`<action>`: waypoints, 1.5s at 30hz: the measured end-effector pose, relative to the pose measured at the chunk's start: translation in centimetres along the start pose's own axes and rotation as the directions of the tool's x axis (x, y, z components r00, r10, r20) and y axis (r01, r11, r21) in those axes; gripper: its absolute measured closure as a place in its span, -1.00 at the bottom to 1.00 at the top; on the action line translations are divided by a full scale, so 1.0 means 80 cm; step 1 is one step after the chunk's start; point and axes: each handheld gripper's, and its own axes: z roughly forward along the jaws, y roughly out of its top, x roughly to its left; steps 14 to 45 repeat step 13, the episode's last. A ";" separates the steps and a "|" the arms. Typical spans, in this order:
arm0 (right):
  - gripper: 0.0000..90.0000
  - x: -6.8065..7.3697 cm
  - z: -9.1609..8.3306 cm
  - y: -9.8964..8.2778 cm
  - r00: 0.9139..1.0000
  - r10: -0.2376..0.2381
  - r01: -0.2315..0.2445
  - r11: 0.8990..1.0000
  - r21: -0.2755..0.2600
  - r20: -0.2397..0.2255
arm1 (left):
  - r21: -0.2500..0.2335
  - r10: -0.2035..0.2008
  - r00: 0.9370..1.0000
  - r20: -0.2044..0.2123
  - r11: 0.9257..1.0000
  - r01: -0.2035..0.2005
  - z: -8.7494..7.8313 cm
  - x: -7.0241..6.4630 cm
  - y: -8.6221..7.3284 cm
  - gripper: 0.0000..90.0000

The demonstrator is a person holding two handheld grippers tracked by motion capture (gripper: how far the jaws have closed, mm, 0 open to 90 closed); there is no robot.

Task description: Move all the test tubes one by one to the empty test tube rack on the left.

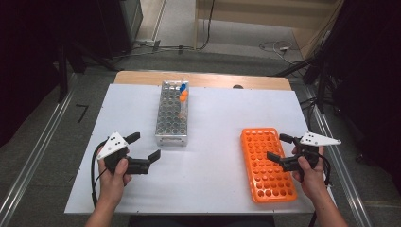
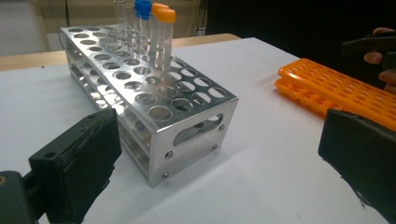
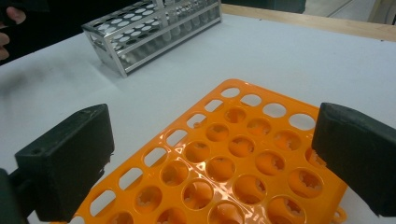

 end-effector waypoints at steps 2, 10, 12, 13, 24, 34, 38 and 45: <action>-1.00 -0.001 -0.001 0.000 1.000 0.001 -0.001 1.000 0.000 0.001 | -0.010 -0.013 1.000 -0.010 1.000 0.013 -0.010 0.005 0.000 -1.00; -1.00 -0.003 -0.001 -0.001 1.000 -0.001 0.001 1.000 -0.002 0.006 | -0.064 -0.070 0.997 -0.029 0.996 0.068 -0.029 0.021 -0.003 -1.00; -1.00 -0.002 0.000 -0.001 1.000 0.002 -0.002 1.000 0.000 0.006 | -0.057 -0.069 0.997 -0.032 0.996 0.067 -0.026 0.020 -0.004 -1.00; -1.00 -0.002 0.000 -0.001 1.000 0.003 -0.003 1.000 0.001 0.007 | -0.051 -0.066 0.997 -0.031 0.997 0.064 -0.024 0.020 -0.005 -1.00; -1.00 -0.002 0.000 -0.001 1.000 0.003 -0.003 1.000 0.001 0.007 | -0.051 -0.066 0.997 -0.031 0.997 0.064 -0.024 0.020 -0.005 -1.00; -1.00 -0.002 0.000 -0.001 1.000 0.003 -0.003 1.000 0.001 0.007 | -0.051 -0.066 0.997 -0.031 0.997 0.064 -0.024 0.020 -0.005 -1.00; -1.00 -0.002 0.000 -0.001 1.000 0.003 -0.003 1.000 0.001 0.007 | -0.051 -0.066 0.997 -0.031 0.997 0.064 -0.024 0.020 -0.005 -1.00; -1.00 -0.002 0.000 -0.001 1.000 0.003 -0.003 1.000 0.001 0.007 | -0.051 -0.066 0.997 -0.031 0.997 0.064 -0.024 0.020 -0.005 -1.00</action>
